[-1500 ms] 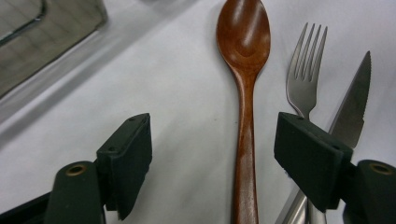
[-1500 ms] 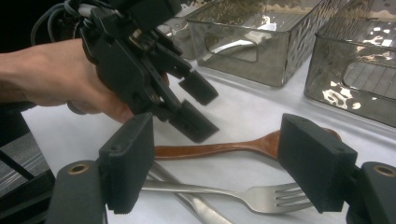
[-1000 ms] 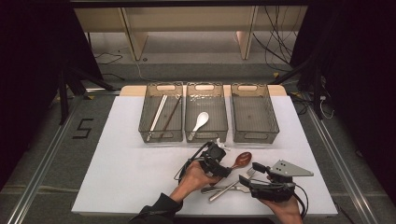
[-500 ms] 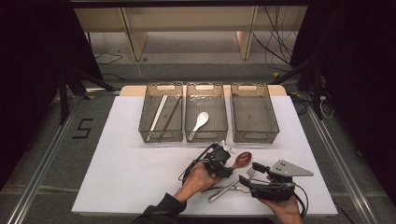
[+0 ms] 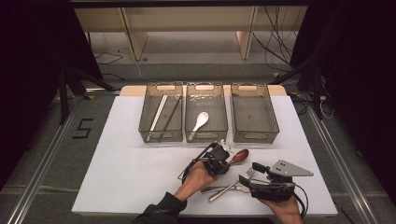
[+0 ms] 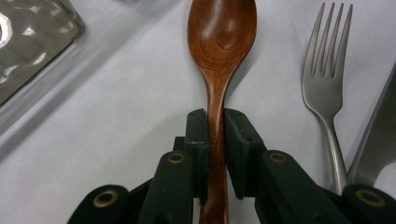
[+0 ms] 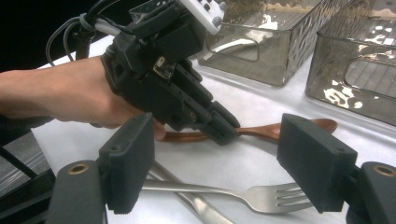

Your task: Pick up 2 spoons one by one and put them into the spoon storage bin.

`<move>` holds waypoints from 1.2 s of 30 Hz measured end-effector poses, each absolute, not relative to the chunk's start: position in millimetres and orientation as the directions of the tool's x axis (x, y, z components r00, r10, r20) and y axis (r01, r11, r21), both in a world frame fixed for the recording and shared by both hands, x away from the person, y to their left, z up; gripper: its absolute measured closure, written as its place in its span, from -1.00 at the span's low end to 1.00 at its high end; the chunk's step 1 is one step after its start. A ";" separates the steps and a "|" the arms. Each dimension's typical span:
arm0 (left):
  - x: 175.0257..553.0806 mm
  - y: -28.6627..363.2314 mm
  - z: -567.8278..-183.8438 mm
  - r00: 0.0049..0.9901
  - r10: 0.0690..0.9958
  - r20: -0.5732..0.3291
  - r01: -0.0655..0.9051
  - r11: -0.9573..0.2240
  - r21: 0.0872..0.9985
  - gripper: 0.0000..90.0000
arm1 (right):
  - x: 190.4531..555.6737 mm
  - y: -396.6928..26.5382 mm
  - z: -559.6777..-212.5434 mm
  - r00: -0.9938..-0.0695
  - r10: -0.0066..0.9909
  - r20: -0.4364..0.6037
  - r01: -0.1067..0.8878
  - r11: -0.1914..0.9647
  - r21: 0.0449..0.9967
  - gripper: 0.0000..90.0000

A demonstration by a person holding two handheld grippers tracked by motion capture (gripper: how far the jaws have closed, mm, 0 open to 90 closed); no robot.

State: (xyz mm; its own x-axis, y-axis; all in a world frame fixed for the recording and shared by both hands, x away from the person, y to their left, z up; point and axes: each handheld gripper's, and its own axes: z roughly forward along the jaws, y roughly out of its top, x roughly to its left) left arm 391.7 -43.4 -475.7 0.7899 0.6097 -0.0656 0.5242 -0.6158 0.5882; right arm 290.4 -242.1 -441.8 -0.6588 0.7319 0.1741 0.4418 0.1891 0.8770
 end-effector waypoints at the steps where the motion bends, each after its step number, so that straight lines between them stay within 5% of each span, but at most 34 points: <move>1: 392.2 -43.3 -475.5 0.791 0.608 -0.067 0.525 -0.617 0.586 0.78 | 290.5 -242.1 -441.9 -0.659 0.732 0.173 0.441 0.190 0.877 -0.37; 36: 398.5 -4.2 -446.9 0.773 0.593 -0.225 0.578 -0.514 0.634 0.80 | 290.5 -242.8 -441.5 -0.657 0.734 0.170 0.438 0.188 0.879 -0.37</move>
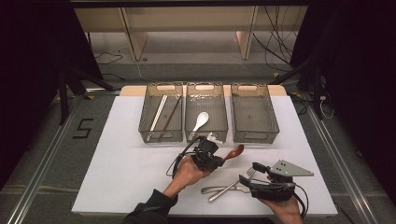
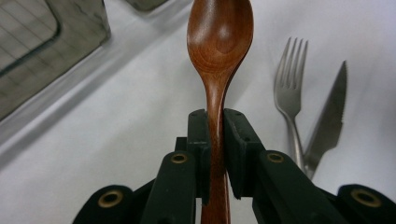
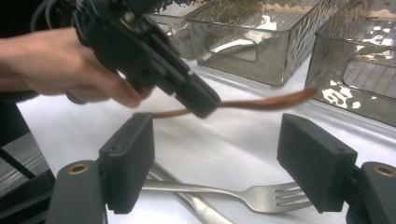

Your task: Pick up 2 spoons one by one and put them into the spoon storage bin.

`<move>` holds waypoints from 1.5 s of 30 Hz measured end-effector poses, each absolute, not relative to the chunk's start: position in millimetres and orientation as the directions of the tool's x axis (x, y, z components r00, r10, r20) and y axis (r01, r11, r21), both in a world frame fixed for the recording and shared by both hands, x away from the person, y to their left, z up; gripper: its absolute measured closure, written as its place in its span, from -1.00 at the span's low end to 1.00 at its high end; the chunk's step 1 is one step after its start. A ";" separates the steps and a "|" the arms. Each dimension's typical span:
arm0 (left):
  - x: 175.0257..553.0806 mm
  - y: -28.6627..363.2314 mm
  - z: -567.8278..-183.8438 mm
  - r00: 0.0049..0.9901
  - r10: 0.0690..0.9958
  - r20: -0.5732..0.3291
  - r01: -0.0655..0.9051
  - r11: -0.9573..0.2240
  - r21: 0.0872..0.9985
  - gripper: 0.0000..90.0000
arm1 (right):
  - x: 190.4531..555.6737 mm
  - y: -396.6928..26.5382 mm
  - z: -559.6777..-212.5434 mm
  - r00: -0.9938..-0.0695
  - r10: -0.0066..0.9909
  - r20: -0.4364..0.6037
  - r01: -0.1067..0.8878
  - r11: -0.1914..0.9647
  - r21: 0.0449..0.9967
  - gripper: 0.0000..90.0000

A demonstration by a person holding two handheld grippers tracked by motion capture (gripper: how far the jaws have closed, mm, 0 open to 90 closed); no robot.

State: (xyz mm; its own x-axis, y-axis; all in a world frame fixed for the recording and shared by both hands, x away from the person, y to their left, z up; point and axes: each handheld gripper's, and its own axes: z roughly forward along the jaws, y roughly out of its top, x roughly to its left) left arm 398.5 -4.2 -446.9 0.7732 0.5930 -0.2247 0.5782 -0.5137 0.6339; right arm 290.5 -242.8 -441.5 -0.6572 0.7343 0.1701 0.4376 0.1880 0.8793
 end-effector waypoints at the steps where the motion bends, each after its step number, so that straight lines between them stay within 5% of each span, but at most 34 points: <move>1: 398.5 -2.3 -443.8 0.774 0.591 -0.226 0.577 -0.511 0.637 0.80 | 290.5 -242.7 -441.5 -0.658 0.734 0.170 0.438 0.188 0.879 -0.37; 24: 429.3 38.9 -385.0 0.727 0.657 -0.201 0.558 -0.395 0.730 0.80 | 290.7 -242.5 -441.6 -0.655 0.734 0.180 0.444 0.181 0.878 -0.37; 45: 470.8 56.5 -371.3 0.652 0.730 -0.205 0.585 -0.311 0.749 0.80 | 290.6 -242.7 -441.5 -0.656 0.733 0.178 0.443 0.183 0.877 -0.37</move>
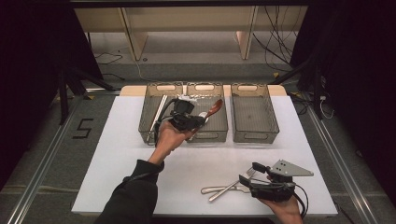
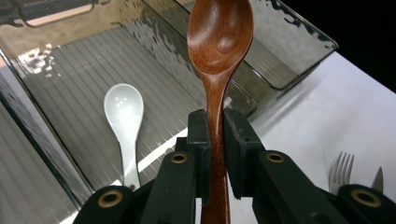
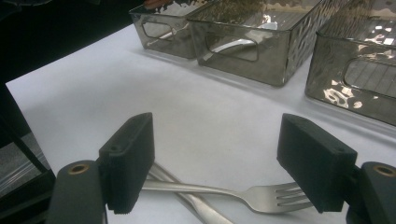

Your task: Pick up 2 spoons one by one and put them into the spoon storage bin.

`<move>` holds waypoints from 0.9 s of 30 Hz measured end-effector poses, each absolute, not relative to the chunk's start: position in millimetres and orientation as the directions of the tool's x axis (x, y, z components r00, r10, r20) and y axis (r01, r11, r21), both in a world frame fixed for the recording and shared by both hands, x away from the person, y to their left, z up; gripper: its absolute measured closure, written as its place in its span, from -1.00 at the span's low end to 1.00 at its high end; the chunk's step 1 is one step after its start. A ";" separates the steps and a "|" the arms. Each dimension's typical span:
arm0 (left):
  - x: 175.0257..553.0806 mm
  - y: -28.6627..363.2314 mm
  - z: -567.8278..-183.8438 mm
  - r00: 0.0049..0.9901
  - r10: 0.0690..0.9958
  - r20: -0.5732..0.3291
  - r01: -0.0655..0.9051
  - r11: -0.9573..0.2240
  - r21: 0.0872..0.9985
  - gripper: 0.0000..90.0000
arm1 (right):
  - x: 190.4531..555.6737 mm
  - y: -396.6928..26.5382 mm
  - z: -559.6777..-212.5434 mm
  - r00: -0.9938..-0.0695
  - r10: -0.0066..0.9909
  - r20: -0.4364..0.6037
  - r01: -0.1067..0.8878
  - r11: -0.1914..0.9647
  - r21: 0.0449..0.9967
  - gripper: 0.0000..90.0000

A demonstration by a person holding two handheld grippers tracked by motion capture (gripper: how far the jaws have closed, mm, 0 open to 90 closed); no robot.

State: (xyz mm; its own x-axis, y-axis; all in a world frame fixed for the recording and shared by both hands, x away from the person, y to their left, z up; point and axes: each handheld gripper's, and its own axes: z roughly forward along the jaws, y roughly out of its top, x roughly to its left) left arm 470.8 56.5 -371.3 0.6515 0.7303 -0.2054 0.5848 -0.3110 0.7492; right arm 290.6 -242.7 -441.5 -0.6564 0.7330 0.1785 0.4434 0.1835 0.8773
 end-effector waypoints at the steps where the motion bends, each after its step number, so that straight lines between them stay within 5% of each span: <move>1: 473.3 57.6 -370.6 0.650 0.732 -0.204 0.585 -0.311 0.749 0.80 | 290.5 -242.8 -441.4 -0.656 0.733 0.179 0.444 0.183 0.877 -0.37; 27: 510.3 54.2 -381.8 0.584 0.783 -0.214 0.616 -0.255 0.746 0.80 | 290.9 -243.0 -442.1 -0.661 0.731 0.173 0.438 0.188 0.879 -0.37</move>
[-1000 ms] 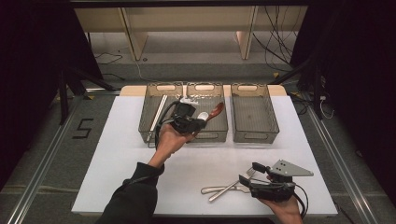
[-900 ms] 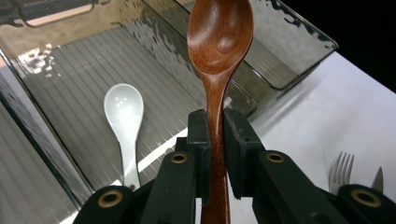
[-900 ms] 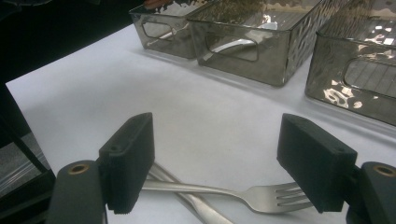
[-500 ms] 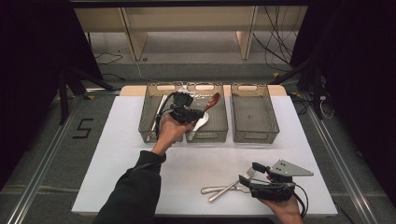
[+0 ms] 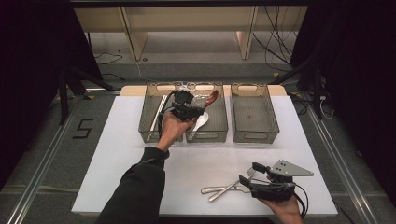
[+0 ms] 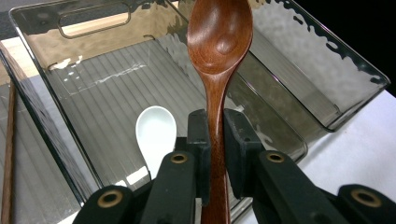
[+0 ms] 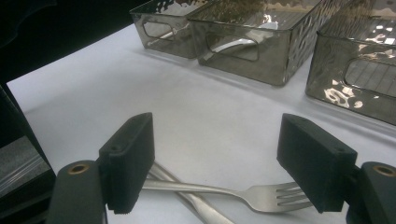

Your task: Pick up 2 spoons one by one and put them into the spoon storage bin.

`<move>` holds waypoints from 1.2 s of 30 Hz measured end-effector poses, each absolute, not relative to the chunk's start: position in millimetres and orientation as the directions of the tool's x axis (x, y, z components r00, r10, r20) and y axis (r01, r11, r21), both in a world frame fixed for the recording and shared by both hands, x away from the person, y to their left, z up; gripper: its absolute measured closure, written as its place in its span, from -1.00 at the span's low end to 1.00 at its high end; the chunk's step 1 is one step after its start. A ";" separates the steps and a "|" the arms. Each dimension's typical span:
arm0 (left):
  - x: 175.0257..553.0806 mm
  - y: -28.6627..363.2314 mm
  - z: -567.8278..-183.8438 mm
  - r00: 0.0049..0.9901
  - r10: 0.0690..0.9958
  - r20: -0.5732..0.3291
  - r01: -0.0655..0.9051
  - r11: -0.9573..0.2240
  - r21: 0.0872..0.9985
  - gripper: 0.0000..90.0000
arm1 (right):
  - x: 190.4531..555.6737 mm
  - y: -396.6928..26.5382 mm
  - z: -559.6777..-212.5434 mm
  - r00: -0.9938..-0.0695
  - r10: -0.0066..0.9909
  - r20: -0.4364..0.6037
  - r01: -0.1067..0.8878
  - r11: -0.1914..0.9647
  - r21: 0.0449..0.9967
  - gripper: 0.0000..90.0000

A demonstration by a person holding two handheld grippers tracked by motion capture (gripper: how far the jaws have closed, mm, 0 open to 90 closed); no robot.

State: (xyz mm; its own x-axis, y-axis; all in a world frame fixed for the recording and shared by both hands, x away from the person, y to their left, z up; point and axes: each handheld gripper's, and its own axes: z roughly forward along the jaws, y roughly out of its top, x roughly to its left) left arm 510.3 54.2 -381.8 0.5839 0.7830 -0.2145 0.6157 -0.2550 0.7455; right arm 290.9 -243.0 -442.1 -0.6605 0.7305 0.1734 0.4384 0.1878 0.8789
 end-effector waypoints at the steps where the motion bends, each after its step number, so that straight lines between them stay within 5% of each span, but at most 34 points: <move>1: 511.0 54.0 -382.6 0.581 0.785 -0.215 0.616 -0.251 0.747 0.80 | 290.9 -242.9 -442.1 -0.661 0.730 0.174 0.439 0.188 0.879 -0.37; 36: 532.2 48.9 -406.7 0.522 0.815 -0.252 0.669 -0.207 0.714 0.73 | 290.9 -243.1 -442.2 -0.662 0.727 0.184 0.446 0.184 0.876 -0.37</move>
